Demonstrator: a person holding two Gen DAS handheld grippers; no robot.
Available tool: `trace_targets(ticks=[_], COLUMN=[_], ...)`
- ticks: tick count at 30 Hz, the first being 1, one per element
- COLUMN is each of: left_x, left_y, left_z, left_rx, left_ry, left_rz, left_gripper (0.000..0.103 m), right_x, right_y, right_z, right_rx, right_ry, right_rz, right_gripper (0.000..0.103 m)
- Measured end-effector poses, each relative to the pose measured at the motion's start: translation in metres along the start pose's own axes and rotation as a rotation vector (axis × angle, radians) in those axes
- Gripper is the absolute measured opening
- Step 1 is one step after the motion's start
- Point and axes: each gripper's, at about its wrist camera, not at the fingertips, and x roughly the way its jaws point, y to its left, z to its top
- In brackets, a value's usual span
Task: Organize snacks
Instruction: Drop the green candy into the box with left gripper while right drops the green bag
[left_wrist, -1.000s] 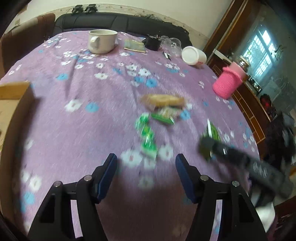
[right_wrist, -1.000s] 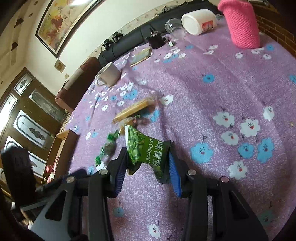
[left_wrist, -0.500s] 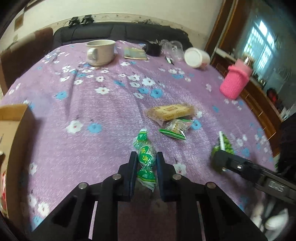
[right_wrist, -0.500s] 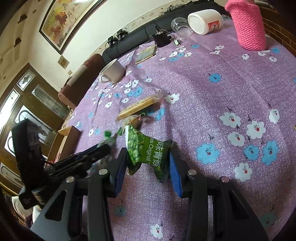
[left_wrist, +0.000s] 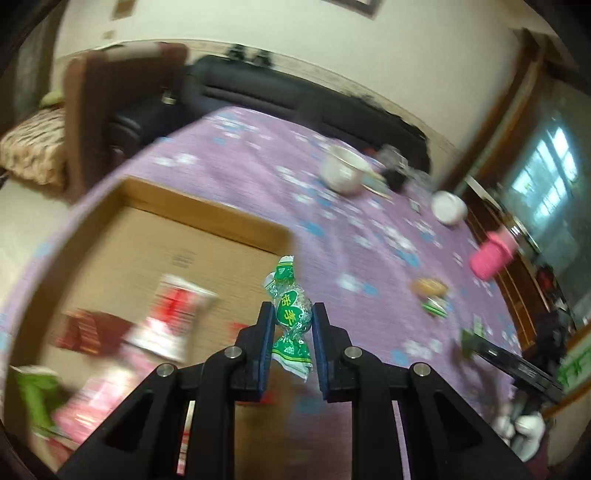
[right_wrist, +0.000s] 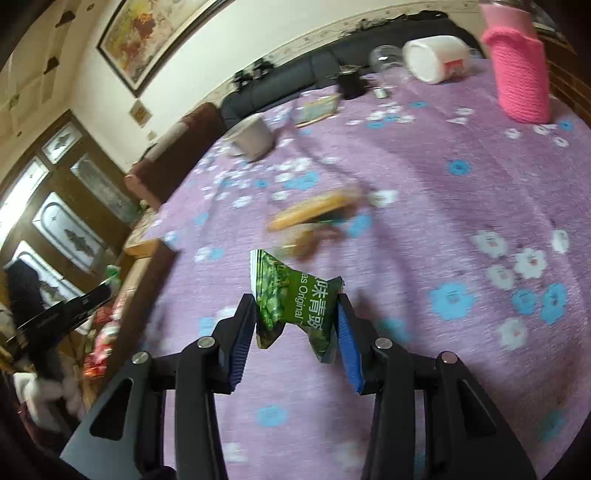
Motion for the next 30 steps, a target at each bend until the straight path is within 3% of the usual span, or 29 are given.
trace_targets(ticks=[5,14,18,24,30], left_x=[-0.009,0.017,0.014,-0.001,-0.027], left_y=[0.050,0.103,0.113,0.120,0.110], left_z=[0.016,0.023,0.021,0.016,0.004], left_rx=[-0.071,-0.209,-0.264,-0.304,-0.288], left_ry=[-0.010,0.072,0.064,0.027,-0.025], left_rz=[0.048,0.031,0.010,-0.034,-0.056], left_gripper=[0.019,0.019,0.020,0.038,0.050], right_x=[0.018,0.090,0.123,0.158,0.148], right_y=[0.072,0.187,0.223,0.248,0.243], right_z=[0.008,0.004,-0.002,-0.014,-0.016], right_rx=[-0.098,-0.282,-0.347,-0.417,-0.402], right_ry=[0.063,0.183,0.232,0.251,0.206], right_rz=[0.098,0.139,0.133,0.071,0.068], right_gripper=[0.045,0.045,0.045,0.048,0.060])
